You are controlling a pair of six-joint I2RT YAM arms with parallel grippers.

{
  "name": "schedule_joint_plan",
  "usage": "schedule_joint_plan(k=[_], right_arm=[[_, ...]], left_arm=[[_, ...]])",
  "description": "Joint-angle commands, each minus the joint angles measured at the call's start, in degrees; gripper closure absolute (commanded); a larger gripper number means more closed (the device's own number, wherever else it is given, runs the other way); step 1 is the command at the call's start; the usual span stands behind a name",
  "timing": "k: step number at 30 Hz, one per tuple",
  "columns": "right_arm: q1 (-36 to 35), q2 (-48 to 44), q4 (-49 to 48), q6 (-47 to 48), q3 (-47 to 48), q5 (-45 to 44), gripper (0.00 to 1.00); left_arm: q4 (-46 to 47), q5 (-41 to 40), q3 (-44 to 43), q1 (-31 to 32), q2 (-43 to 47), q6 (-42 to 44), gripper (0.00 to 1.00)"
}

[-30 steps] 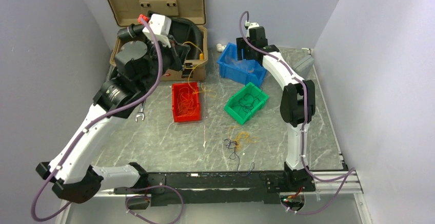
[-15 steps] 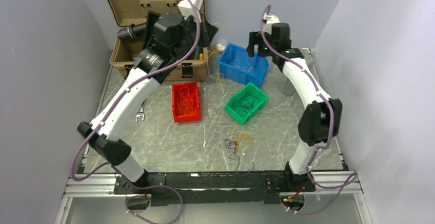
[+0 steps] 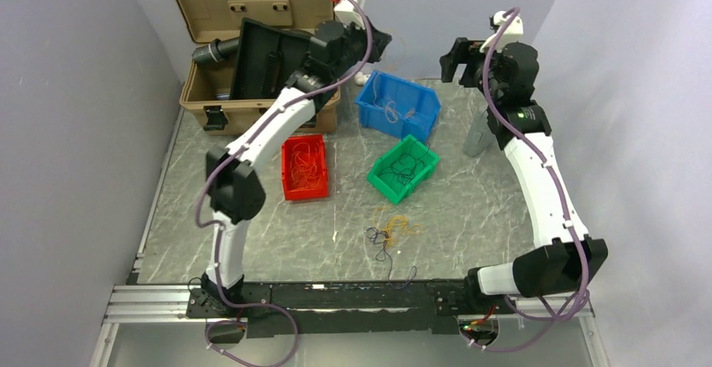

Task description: Untangle the cables

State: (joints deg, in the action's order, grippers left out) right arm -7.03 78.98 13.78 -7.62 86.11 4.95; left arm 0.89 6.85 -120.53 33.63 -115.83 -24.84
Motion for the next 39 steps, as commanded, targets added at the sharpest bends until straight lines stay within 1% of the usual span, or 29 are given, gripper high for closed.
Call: schedule_joint_plan(k=[1,4,7,11,12,13,14,15,16,19,21,22,24,27,30,32,35,38,39], right_arm=[[2.07,-2.93,-3.67,-1.91,-2.79,2.19,0.12],[3.76,-4.41,-4.45,-3.2,-5.14,5.3,0.12],[5.43,-5.55,-4.87,-5.47,-7.22,7.5,0.12],[6.69,-5.02,-4.12,-8.75,-7.14,11.0,0.12],[6.74,-4.72,-3.82,-9.46,-6.98,11.45,0.12],[7.88,-4.5,-3.41,-10.17,-6.58,12.25,0.13],[8.32,-4.29,-2.7,-10.99,-6.3,12.88,0.12],[8.5,-4.03,-1.65,-11.42,-5.89,13.32,0.13],[8.44,-3.9,-0.56,-11.79,-5.54,13.56,0.13],[8.46,-4.24,3.37,-13.09,-5.41,13.98,0.13],[8.5,-4.85,6.12,-14.32,-6.05,14.08,0.13],[8.35,-5.57,7.19,-15.2,-6.98,14.07,0.13],[7.67,-8.15,7.02,-17.43,-11.52,13.04,0.13],[5.14,-12.77,6.44,-20.07,-18.43,12.29,0.12],[1.61,-16.06,8.42,-22.53,-24.56,10.9,0.11],[-2.58,-17.91,10.79,-24.04,-27.98,7.7,0.1],[-10.96,-21.47,15.16,-28.07,-32.85,2.02,0.08],[-16.25,-26.5,17.34,-34.65,-39.46,-0.78,0.08],[-17.81,-27.94,17.69,-37.04,-41.54,-1.14,0.09]], left_arm=[[10.01,-0.12,-6.51,-0.55,-10.22,-3.32,1.0],[12.21,-1.62,-8.27,-1.34,-15.05,-4.03,1.0],[9.79,-1.03,-9.25,-1.88,-18.33,-6.25,1.0],[13.16,-0.34,-0.8,-1.96,-16.87,-8.52,1.0],[12.34,-0.41,-0.35,-1.93,-16.98,-8.55,0.94],[10.47,-0.43,-1.12,-1.9,-17.47,-8.37,0.85],[8.31,-0.17,-2.46,-1.96,-17.98,-8.17,0.74],[6.3,1.07,-3.71,-2.07,-18.5,-8.08,0.56],[4.74,2.08,-4.8,-2.26,-18.66,-8.19,0.48],[2.96,4.14,-3.7,-2.58,-15.9,-7.14,0.36],[2.56,4.4,-1.31,-2.48,-13.11,-5.06,0.31],[1.64,4.65,-0.1,-2.47,-11.77,-4.41,0.3],[-1.57,5.71,1.65,-2.49,-8.99,-3.49,0.26],[-6.59,8.2,5.53,-2.48,-3.77,-2.8,0.18],[-11.13,9.32,12.0,-2.3,3.2,-2.62,0.12],[-12.4,10.73,18.7,-1.9,8.78,-2.79,0.09],[-11.67,11.32,31.75,-0.56,18.11,-4.14,0.07],[-8.48,10.26,45.55,1.92,27.91,-4.93,0.08],[-7.87,9.22,51.34,2.83,31.35,-5.0,0.08]])
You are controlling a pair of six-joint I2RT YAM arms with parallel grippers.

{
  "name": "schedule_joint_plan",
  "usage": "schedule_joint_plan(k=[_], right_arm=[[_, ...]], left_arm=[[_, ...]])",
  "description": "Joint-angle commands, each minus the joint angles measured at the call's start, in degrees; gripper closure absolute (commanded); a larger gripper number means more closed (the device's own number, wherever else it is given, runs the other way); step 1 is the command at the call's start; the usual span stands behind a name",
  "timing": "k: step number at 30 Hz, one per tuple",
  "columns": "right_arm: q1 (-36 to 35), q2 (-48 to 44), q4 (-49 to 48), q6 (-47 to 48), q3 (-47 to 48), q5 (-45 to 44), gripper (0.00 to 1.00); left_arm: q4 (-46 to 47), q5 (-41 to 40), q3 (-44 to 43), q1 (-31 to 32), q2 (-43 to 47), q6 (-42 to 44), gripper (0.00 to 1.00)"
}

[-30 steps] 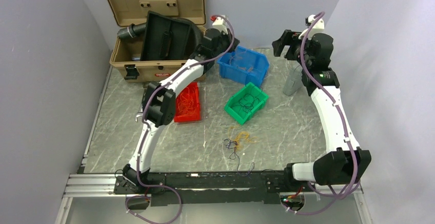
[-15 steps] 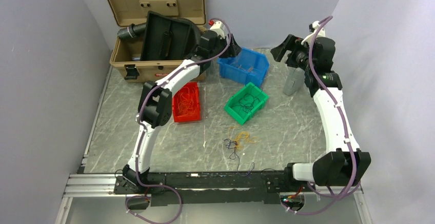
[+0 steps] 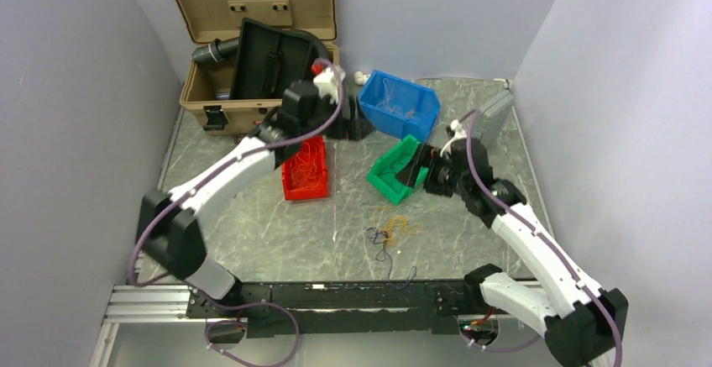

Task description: Untangle the cables

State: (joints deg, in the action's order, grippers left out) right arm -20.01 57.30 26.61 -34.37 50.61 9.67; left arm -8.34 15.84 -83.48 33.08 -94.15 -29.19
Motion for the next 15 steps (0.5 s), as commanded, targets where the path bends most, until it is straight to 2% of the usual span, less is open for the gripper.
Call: schedule_joint_plan(k=[1,6,11,15], right_arm=[[-6.2,-7.55,5.65,-12.69,-7.97,-6.91,0.09],[-11.88,-6.74,9.6,-23.81,-13.47,-13.93,0.03],[-14.34,-1.44,10.48,-35.41,-14.13,-16.95,0.03],[-16.47,2.96,8.95,-40.06,-13.33,-18.74,0.05]], left_arm=[[2.23,-1.52,18.63,4.53,13.12,-0.81,0.08],[7.07,-4.41,36.14,7.92,26.91,-4.46,0.08],[9.64,-8.85,45.5,10.28,35.73,-5.16,0.08],[12.53,-9.34,50.67,10.98,38.95,-5.67,0.08]])
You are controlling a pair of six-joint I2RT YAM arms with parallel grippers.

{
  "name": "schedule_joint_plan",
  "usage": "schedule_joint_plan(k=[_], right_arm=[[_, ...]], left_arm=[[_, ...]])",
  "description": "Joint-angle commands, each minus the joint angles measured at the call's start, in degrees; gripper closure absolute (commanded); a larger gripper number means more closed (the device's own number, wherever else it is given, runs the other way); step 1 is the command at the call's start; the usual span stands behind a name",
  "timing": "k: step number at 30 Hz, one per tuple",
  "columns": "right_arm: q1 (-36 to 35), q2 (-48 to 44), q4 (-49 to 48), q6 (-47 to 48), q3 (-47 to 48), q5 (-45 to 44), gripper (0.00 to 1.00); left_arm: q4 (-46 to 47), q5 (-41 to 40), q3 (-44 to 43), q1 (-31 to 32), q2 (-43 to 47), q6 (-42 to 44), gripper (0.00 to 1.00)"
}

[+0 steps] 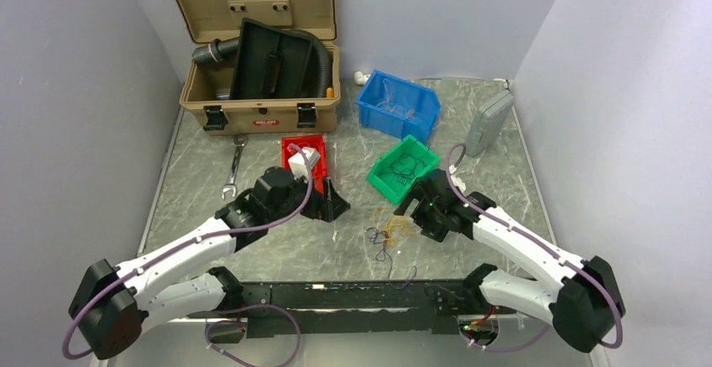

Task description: Untangle the cables

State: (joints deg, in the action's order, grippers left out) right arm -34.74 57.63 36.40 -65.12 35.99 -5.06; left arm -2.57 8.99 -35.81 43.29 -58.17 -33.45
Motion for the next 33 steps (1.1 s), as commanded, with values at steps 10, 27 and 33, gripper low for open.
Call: schedule_joint_plan(k=[10,27,33], right_arm=[[-4.97,15.49,-6.33,-14.13,3.12,-7.8,0.16],[-11.81,7.48,-2.97,-4.99,20.19,-5.39,1.0],[-11.79,5.56,-4.4,0.71,29.44,-2.81,1.0]], left_arm=[[5.21,-5.56,7.24,1.27,10.06,0.89,0.08],[5.39,-2.39,7.76,1.34,15.63,5.68,0.07],[14.12,-0.56,11.11,1.31,18.51,6.76,0.07]])
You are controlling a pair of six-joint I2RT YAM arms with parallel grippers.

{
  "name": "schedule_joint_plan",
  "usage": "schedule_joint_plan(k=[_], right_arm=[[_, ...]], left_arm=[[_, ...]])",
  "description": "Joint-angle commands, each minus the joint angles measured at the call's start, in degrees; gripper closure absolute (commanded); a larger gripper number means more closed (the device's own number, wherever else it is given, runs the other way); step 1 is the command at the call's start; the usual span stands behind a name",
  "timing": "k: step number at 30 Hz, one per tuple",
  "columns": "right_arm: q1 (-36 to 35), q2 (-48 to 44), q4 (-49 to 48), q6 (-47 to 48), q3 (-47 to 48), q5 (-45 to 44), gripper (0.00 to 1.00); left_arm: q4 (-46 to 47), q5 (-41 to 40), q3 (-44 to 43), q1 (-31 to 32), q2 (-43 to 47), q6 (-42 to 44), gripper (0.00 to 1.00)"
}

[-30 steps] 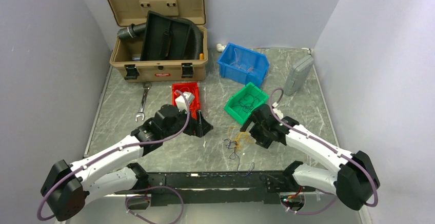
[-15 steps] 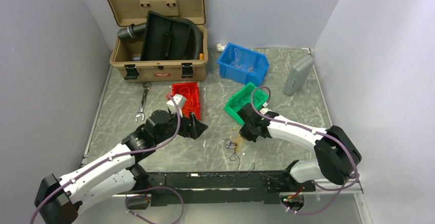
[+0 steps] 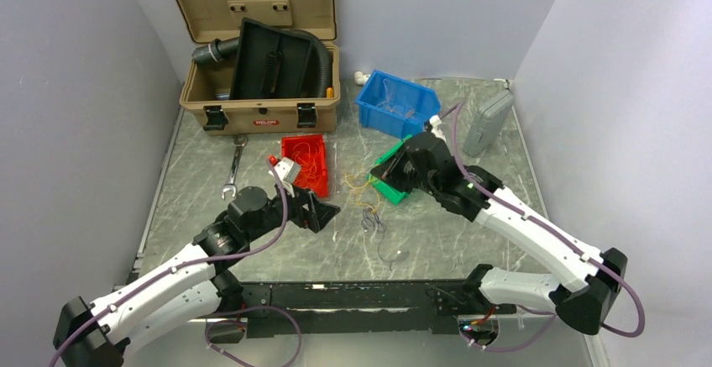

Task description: Untangle the cables

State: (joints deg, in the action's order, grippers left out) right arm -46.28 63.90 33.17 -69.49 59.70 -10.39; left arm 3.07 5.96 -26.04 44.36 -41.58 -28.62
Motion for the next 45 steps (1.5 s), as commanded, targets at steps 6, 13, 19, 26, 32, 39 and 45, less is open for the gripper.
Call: schedule_joint_plan(k=[6,13,19,26,32,39,45], right_arm=[[-0.21,0.52,-2.59,8.81,13.95,4.26,1.0],[-0.24,2.76,-4.0,10.23,21.52,5.08,1.0],[-0.26,4.62,-4.08,10.07,27.93,4.88,1.0],[-0.26,5.62,-5.58,9.93,32.36,4.86,1.0],[-0.27,6.54,-7.28,9.59,33.41,5.46,1.0],[-0.24,7.49,-8.64,8.31,33.28,6.36,1.0],[0.37,6.89,-5.81,10.95,36.01,0.86,1.0]], left_arm=[[17.45,3.86,3.41,0.26,-0.76,4.45,0.07],[31.03,0.39,4.75,0.2,-7.8,7.04,0.06],[42.43,-2.08,7.91,0.21,-14.08,1.28,0.01],[57.12,1.17,10.32,0.21,-20.62,-2.95,0.01],[62.87,3.59,9.57,0.21,-23.48,-2.11,0.01],[62.11,3.07,4.52,0.2,-26.22,0.31,0.12],[48.78,1.94,-1.57,0.22,-27.82,0.15,0.96]])
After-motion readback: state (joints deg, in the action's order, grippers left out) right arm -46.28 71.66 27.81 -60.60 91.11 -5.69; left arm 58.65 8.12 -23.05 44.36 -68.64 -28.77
